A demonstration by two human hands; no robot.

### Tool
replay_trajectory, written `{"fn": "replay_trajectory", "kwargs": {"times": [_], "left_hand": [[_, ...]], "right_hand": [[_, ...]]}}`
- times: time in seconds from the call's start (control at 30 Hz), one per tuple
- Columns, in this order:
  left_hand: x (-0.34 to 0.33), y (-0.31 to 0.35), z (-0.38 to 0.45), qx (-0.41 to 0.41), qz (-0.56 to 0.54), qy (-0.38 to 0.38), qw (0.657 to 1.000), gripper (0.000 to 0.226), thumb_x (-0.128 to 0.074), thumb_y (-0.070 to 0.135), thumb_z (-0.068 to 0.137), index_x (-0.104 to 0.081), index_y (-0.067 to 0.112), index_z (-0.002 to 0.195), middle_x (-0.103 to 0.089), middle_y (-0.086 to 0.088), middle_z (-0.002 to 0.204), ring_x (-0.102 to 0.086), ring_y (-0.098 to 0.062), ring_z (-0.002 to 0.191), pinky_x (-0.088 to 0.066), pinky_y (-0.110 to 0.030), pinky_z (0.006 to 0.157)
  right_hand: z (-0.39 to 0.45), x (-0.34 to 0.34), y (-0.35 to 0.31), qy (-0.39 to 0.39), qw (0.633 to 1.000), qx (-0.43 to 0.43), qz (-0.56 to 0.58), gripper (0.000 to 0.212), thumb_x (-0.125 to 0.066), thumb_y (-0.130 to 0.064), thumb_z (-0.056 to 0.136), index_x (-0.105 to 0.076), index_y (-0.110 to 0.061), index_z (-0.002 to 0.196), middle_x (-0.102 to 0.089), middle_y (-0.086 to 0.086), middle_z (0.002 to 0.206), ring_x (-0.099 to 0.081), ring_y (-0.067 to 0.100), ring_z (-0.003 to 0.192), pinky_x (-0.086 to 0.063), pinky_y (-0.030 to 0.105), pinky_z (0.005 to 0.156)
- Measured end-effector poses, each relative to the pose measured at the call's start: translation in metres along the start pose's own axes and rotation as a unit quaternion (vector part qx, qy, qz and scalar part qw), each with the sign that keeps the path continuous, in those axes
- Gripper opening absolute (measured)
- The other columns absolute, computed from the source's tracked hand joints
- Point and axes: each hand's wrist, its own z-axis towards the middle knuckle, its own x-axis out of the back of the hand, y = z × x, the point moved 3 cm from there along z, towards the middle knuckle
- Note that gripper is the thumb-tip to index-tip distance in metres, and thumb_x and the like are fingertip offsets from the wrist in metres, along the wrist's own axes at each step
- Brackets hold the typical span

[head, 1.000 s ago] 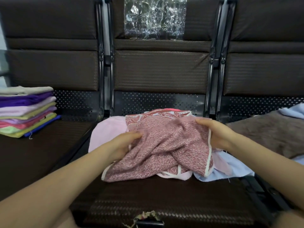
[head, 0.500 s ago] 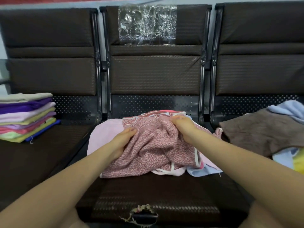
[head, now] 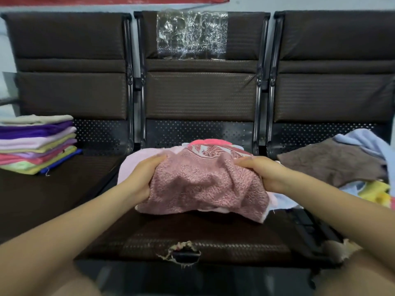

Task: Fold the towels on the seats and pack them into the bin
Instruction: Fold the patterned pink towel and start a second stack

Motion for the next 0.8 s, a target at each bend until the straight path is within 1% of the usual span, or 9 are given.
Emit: {"fn": "replay_trajectory", "kwargs": {"times": [0.1, 0.17, 0.23, 0.33, 0.37, 0.47, 0.6, 0.73, 0.8], "left_hand": [[0.000, -0.016, -0.037, 0.134, 0.015, -0.088, 0.987, 0.018, -0.056, 0.017, 0.093, -0.072, 0.010, 0.096, -0.074, -0.013, 0.091, -0.072, -0.022, 0.075, -0.051, -0.033, 0.076], [0.010, -0.027, -0.052, 0.143, 0.114, -0.099, 0.978, 0.016, -0.058, 0.017, 0.092, -0.072, 0.011, 0.095, -0.073, -0.015, 0.098, -0.071, -0.024, 0.081, -0.051, -0.033, 0.078], [0.022, -0.034, -0.054, 0.089, 0.262, -0.066, 0.959, 0.015, -0.057, 0.021, 0.094, -0.070, 0.013, 0.095, -0.072, -0.012, 0.101, -0.068, -0.022, 0.088, -0.047, -0.030, 0.078], [0.033, -0.018, -0.043, -0.064, 0.464, -0.003, 0.883, 0.018, -0.049, 0.019, 0.098, -0.064, 0.010, 0.092, -0.063, -0.007, 0.093, -0.057, -0.022, 0.091, -0.035, -0.028, 0.071], [0.034, -0.006, -0.039, -0.107, 0.470, 0.023, 0.876, 0.018, -0.047, 0.018, 0.099, -0.062, 0.011, 0.094, -0.061, -0.005, 0.092, -0.055, -0.021, 0.091, -0.033, -0.028, 0.071], [0.032, 0.028, -0.025, -0.166, 0.366, 0.094, 0.911, 0.017, -0.045, 0.023, 0.100, -0.061, 0.017, 0.100, -0.059, 0.005, 0.093, -0.052, -0.012, 0.092, -0.034, -0.027, 0.077], [0.028, 0.036, 0.023, -0.160, 0.351, 0.122, 0.914, 0.022, -0.048, 0.024, 0.098, -0.065, 0.011, 0.106, -0.061, -0.002, 0.099, -0.055, -0.018, 0.097, -0.037, -0.029, 0.080], [0.027, -0.002, 0.070, -0.095, 0.407, 0.098, 0.903, 0.028, -0.047, 0.022, 0.098, -0.067, 0.008, 0.111, -0.066, -0.009, 0.115, -0.058, -0.026, 0.111, -0.040, -0.030, 0.090], [0.019, -0.019, 0.087, -0.056, 0.421, 0.046, 0.904, 0.029, -0.048, 0.023, 0.096, -0.070, 0.010, 0.110, -0.065, -0.007, 0.119, -0.057, -0.024, 0.110, -0.041, -0.027, 0.093]], "right_hand": [[-0.032, -0.003, 0.007, -0.076, 0.993, -0.068, -0.061, 0.014, -0.056, -0.010, 0.094, -0.069, -0.008, 0.089, -0.070, 0.012, 0.090, -0.063, 0.026, 0.090, -0.046, 0.041, 0.097], [-0.045, -0.002, 0.014, -0.101, 0.986, -0.088, -0.102, 0.015, -0.055, -0.007, 0.094, -0.067, -0.008, 0.085, -0.071, 0.010, 0.087, -0.064, 0.024, 0.089, -0.047, 0.038, 0.094], [-0.052, 0.002, 0.017, -0.095, 0.977, -0.063, -0.180, 0.015, -0.054, -0.006, 0.095, -0.067, -0.010, 0.088, -0.071, 0.008, 0.090, -0.065, 0.022, 0.091, -0.049, 0.035, 0.092], [-0.055, 0.019, 0.002, -0.040, 0.961, 0.028, -0.271, 0.018, -0.056, -0.012, 0.095, -0.070, -0.014, 0.083, -0.071, 0.002, 0.085, -0.065, 0.018, 0.088, -0.050, 0.033, 0.088], [-0.054, 0.024, -0.005, -0.030, 0.964, 0.048, -0.260, 0.017, -0.058, -0.016, 0.094, -0.071, -0.013, 0.084, -0.071, 0.003, 0.086, -0.066, 0.020, 0.088, -0.050, 0.034, 0.086], [-0.043, 0.036, -0.026, 0.013, 0.983, 0.097, -0.156, 0.016, -0.062, -0.025, 0.088, -0.073, -0.013, 0.086, -0.070, 0.010, 0.089, -0.064, 0.026, 0.089, -0.047, 0.041, 0.089], [-0.002, 0.044, -0.046, 0.170, 0.964, 0.196, -0.058, 0.010, -0.062, -0.012, 0.090, -0.070, -0.013, 0.084, -0.066, 0.005, 0.080, -0.061, 0.016, 0.078, -0.048, 0.026, 0.074], [0.048, 0.049, -0.027, 0.243, 0.938, 0.191, -0.157, 0.009, -0.067, -0.015, 0.087, -0.070, -0.011, 0.080, -0.064, 0.009, 0.077, -0.058, 0.019, 0.076, -0.045, 0.028, 0.068], [0.072, 0.054, -0.011, 0.249, 0.931, 0.157, -0.217, 0.015, -0.066, -0.015, 0.087, -0.068, -0.007, 0.075, -0.065, 0.014, 0.076, -0.057, 0.020, 0.077, -0.044, 0.030, 0.070]]}}
